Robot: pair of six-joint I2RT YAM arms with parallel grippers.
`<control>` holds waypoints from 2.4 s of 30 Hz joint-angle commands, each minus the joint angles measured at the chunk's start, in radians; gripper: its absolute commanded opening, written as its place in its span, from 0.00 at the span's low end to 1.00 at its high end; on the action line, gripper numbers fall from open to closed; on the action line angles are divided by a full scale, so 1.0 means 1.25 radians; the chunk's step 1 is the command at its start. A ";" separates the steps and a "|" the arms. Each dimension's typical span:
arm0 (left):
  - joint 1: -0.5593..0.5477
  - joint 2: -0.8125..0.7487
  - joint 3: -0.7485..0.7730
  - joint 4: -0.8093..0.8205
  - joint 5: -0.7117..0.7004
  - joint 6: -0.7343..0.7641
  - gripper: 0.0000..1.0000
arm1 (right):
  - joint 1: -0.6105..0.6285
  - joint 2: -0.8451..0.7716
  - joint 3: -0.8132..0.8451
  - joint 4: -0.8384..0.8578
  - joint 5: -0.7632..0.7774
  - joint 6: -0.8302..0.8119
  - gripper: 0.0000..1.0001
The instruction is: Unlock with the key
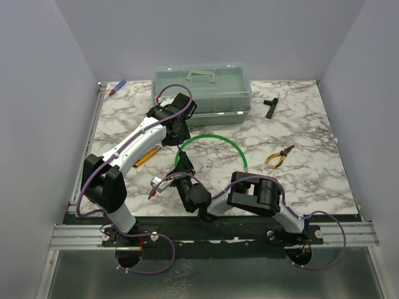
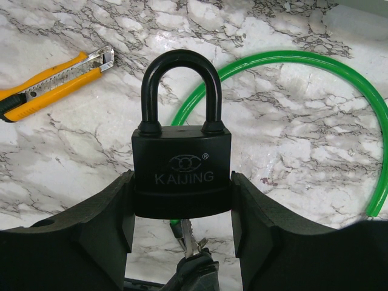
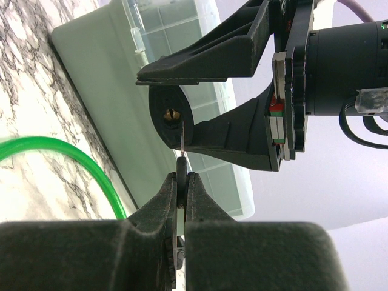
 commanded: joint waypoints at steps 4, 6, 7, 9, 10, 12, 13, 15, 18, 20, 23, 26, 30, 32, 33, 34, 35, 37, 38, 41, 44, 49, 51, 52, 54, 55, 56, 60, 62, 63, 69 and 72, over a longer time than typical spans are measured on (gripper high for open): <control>-0.003 -0.016 0.013 0.030 -0.022 -0.001 0.00 | 0.006 0.014 0.014 0.148 -0.015 0.025 0.00; -0.004 -0.020 0.011 0.029 -0.024 -0.001 0.00 | 0.007 0.014 0.015 0.137 -0.018 0.031 0.00; -0.004 -0.021 0.012 0.029 -0.024 -0.001 0.00 | 0.006 0.016 0.015 0.136 -0.019 0.031 0.00; -0.005 -0.024 0.010 0.029 -0.021 -0.002 0.00 | 0.005 0.017 0.016 0.135 -0.020 0.033 0.00; -0.005 -0.026 0.008 0.029 -0.022 -0.003 0.00 | 0.006 0.018 0.018 0.133 -0.021 0.034 0.00; -0.006 -0.027 0.005 0.030 -0.026 -0.006 0.00 | 0.006 0.020 0.020 0.129 -0.022 0.035 0.00; -0.005 -0.028 0.004 0.030 -0.028 -0.006 0.00 | 0.006 0.021 0.021 0.126 -0.024 0.036 0.00; -0.006 -0.027 0.006 0.030 -0.027 -0.005 0.00 | 0.006 0.022 0.022 0.121 -0.025 0.040 0.00; -0.009 -0.028 0.005 0.032 -0.024 -0.006 0.00 | 0.006 0.022 0.025 0.107 -0.029 0.049 0.00; -0.011 -0.030 0.006 0.033 -0.024 -0.005 0.00 | 0.006 0.021 0.025 0.100 -0.030 0.056 0.00; -0.013 -0.034 0.006 0.033 -0.024 -0.005 0.00 | 0.005 0.017 0.022 0.080 -0.039 0.073 0.00; -0.015 -0.038 0.003 0.033 -0.024 -0.005 0.00 | 0.002 0.018 0.024 0.079 -0.042 0.071 0.00; -0.017 -0.040 0.000 0.032 -0.025 -0.005 0.00 | -0.002 0.020 0.026 0.070 -0.041 0.074 0.00; -0.017 -0.042 0.000 0.031 -0.027 -0.004 0.00 | -0.004 0.019 0.024 0.072 -0.038 0.072 0.00; -0.017 -0.043 0.000 0.031 -0.028 -0.004 0.00 | -0.007 0.015 0.021 0.069 -0.037 0.075 0.00; -0.017 -0.045 -0.001 0.031 -0.029 -0.004 0.00 | -0.010 0.013 0.018 0.067 -0.037 0.077 0.00; -0.017 -0.047 -0.002 0.031 -0.028 -0.005 0.00 | -0.012 0.011 0.015 0.064 -0.037 0.078 0.00; -0.018 -0.048 -0.003 0.031 -0.027 -0.005 0.00 | -0.013 0.011 0.014 0.057 -0.035 0.079 0.00; -0.018 -0.048 -0.003 0.030 -0.027 -0.004 0.00 | -0.013 0.010 0.014 0.056 -0.034 0.079 0.00; -0.018 -0.047 -0.002 0.026 -0.027 -0.005 0.00 | -0.015 0.010 0.015 0.046 -0.031 0.083 0.00; -0.022 -0.044 0.006 0.015 -0.028 -0.005 0.00 | -0.019 0.009 0.016 0.042 -0.029 0.083 0.00; -0.025 -0.040 0.011 -0.003 -0.035 -0.008 0.00 | -0.028 -0.001 0.015 0.032 -0.033 0.081 0.00; -0.027 -0.037 0.012 -0.004 -0.034 -0.010 0.00 | -0.031 -0.003 0.017 0.027 -0.033 0.079 0.00; -0.029 -0.037 0.013 -0.005 -0.033 -0.010 0.00 | -0.033 -0.004 0.018 0.027 -0.034 0.078 0.00; -0.030 -0.035 0.014 -0.007 -0.033 -0.010 0.00 | -0.037 -0.006 0.019 0.021 -0.036 0.079 0.00; -0.032 -0.035 0.014 -0.006 -0.033 -0.011 0.00 | -0.038 -0.006 0.020 0.020 -0.037 0.080 0.00; -0.033 -0.035 0.016 -0.006 -0.032 -0.011 0.00 | -0.039 -0.005 0.022 0.015 -0.038 0.081 0.00; -0.040 -0.029 0.024 -0.007 -0.035 -0.010 0.00 | -0.038 0.002 0.033 -0.014 -0.043 0.087 0.00; -0.044 -0.025 0.028 -0.011 -0.035 -0.010 0.00 | -0.039 0.004 0.035 -0.035 -0.048 0.093 0.00; -0.045 -0.023 0.030 -0.012 -0.035 -0.011 0.00 | -0.038 0.003 0.038 -0.050 -0.051 0.099 0.00; -0.045 -0.020 0.038 -0.034 -0.049 -0.016 0.00 | -0.046 -0.003 0.039 -0.105 -0.064 0.107 0.00; -0.045 -0.011 0.048 -0.058 -0.062 -0.023 0.00 | -0.051 -0.004 0.051 -0.135 -0.060 0.101 0.00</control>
